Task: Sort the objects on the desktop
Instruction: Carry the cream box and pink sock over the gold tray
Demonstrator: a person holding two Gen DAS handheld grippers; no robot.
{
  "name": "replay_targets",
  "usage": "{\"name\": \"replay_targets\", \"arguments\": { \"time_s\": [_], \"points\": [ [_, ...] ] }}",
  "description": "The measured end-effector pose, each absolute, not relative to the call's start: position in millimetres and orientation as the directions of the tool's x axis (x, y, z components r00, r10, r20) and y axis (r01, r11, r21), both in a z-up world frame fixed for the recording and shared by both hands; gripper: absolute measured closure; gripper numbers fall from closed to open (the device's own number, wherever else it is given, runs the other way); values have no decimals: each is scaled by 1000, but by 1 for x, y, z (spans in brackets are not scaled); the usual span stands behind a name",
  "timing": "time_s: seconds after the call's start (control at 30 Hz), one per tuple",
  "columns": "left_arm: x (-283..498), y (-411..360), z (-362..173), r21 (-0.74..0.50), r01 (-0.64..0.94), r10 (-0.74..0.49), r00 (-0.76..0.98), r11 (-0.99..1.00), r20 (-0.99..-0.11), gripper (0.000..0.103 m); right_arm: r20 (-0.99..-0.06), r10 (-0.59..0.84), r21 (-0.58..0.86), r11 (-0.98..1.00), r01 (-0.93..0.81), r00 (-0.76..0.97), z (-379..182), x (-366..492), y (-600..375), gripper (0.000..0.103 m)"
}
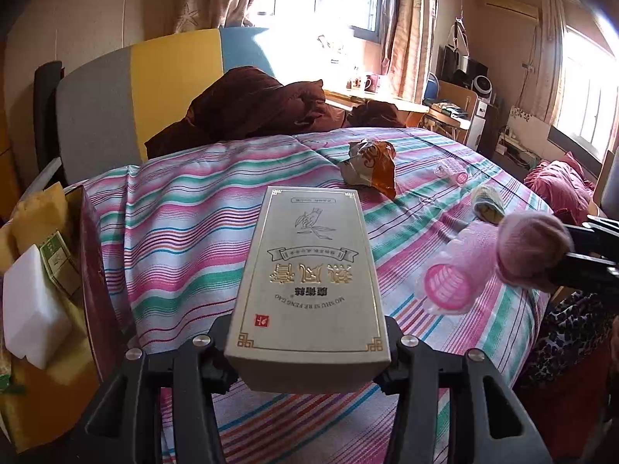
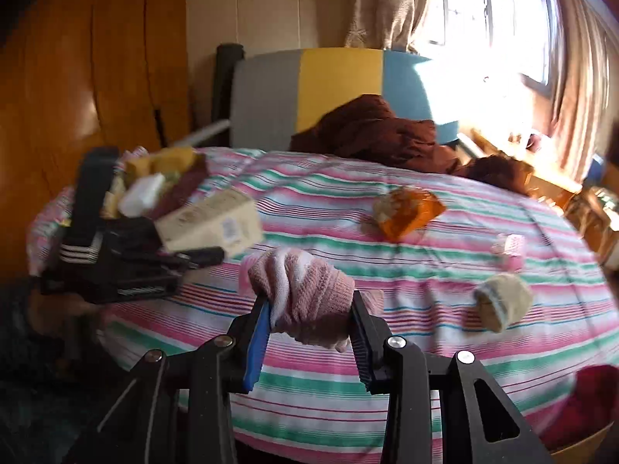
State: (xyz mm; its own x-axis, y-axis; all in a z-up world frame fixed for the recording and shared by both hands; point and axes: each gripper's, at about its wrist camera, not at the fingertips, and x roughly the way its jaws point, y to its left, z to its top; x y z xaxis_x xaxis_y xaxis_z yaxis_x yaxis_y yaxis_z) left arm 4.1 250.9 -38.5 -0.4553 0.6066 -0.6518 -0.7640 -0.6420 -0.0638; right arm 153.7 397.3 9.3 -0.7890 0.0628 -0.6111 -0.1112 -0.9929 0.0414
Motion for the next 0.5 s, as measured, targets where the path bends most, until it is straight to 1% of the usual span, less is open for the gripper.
{"name": "replay_targets", "arguments": {
  "time_s": [0.03, 0.07, 0.1, 0.13, 0.17, 0.2, 0.23, 0.27, 0.3, 0.33, 0.37, 0.4, 0.47, 0.5],
  "points": [
    [5, 248, -36, -62, -764, 609, -461, -643, -645, 51, -575, -28, 155, -985, -75, -818, 15, 154, 405, 65],
    [6, 245, -33, -60, -763, 612, -466, -643, -639, 51, -535, -95, 238, -970, -42, -840, 20, 154, 411, 65],
    [6, 242, -30, -66, -762, 617, -467, -644, -633, 51, -533, -66, 211, -976, -57, -844, 22, 150, 411, 65],
    [6, 239, -27, -76, -761, 624, -466, -644, -628, 51, -574, 69, 65, -989, -130, -816, 19, 141, 405, 65],
    [7, 237, -24, -81, -761, 629, -466, -644, -622, 51, -593, 207, -84, -977, -196, -778, 17, 131, 399, 66],
    [8, 234, -21, -83, -761, 634, -468, -643, -616, 51, -595, 255, -132, -967, -219, -763, 17, 125, 397, 67],
    [9, 232, -18, -85, -762, 639, -470, -642, -609, 51, -579, 107, 41, -986, -159, -808, 23, 128, 405, 67],
    [10, 229, -15, -89, -762, 644, -471, -641, -603, 51, -541, -18, 180, -979, -95, -841, 29, 130, 411, 68],
    [11, 226, -12, -95, -762, 649, -472, -641, -597, 51, -523, -38, 191, -979, -74, -851, 33, 128, 409, 68],
    [11, 224, -10, -101, -761, 654, -472, -641, -591, 51, -550, 66, 73, -989, -126, -832, 33, 122, 401, 68],
    [12, 221, -7, -108, -760, 658, -472, -641, -586, 51, -565, 210, -93, -977, -192, -798, 31, 114, 391, 68],
    [13, 219, -3, -108, -761, 663, -475, -640, -579, 51, -556, 342, -242, -939, -246, -758, 26, 106, 383, 68],
    [16, 213, 5, -103, -763, 671, -486, -639, -560, 51, -569, 181, -39, -980, -193, -802, 32, 106, 393, 70],
    [16, 209, 8, -103, -762, 674, -491, -639, -551, 51, -554, 81, 78, -986, -149, -829, 36, 108, 399, 70]
  ]
}}
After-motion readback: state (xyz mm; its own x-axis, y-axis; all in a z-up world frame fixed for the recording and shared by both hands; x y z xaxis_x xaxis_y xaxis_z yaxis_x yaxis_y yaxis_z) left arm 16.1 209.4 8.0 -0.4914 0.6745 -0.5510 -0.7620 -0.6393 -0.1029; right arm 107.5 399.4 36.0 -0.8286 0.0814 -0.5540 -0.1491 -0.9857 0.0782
